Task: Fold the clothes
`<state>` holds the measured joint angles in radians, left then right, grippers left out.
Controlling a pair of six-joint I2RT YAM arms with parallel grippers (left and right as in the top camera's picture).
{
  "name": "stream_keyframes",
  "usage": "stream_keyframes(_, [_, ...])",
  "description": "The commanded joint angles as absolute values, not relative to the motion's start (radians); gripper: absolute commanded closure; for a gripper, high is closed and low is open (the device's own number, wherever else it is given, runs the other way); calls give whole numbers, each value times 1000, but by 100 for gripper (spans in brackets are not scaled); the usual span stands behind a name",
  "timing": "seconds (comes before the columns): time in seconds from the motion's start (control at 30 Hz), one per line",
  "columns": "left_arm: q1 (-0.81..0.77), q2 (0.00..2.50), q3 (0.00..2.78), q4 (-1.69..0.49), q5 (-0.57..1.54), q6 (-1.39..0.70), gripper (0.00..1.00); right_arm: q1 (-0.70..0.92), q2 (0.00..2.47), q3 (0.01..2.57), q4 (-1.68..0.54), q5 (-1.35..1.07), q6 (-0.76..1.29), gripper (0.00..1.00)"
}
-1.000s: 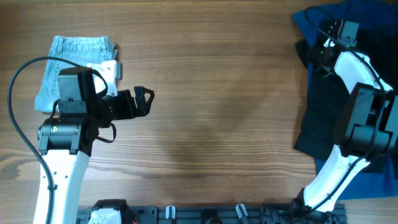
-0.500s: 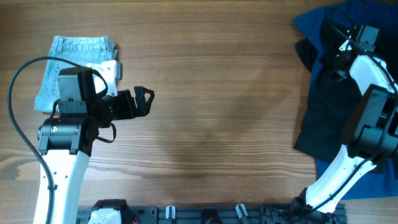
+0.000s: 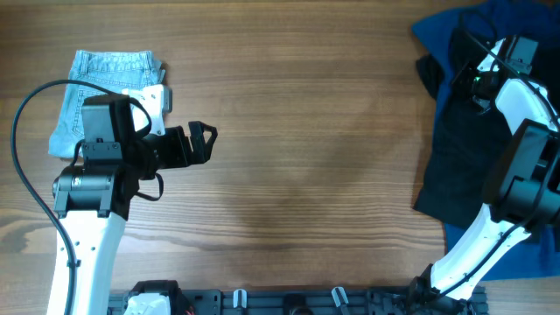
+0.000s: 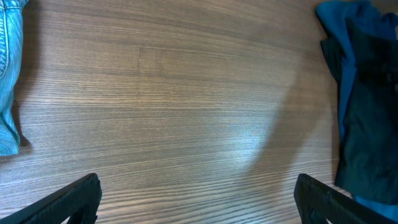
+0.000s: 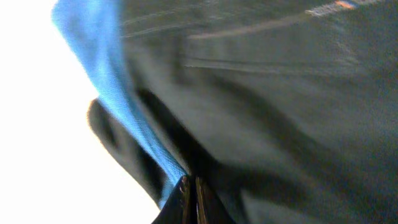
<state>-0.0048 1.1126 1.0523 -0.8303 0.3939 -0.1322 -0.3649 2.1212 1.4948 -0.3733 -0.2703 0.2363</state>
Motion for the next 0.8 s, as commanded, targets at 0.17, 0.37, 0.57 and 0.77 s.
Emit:
stream_keyframes(0.17, [-9, 1106, 1071, -820, 415, -117, 0, -368, 1976, 1500, -357, -422, 162, 95])
stream_keyframes(0.37, [-9, 1106, 1071, -820, 415, -117, 0, -368, 1980, 1496, -440, -279, 214, 61])
stream_keyframes(0.57, [-9, 1106, 1071, -820, 415, -117, 0, -357, 2007, 1490, -506, -224, 269, 45])
stream_keyframes(0.77, [-9, 1106, 1071, -820, 427, -117, 0, -321, 2024, 1478, -510, -149, 290, 38])
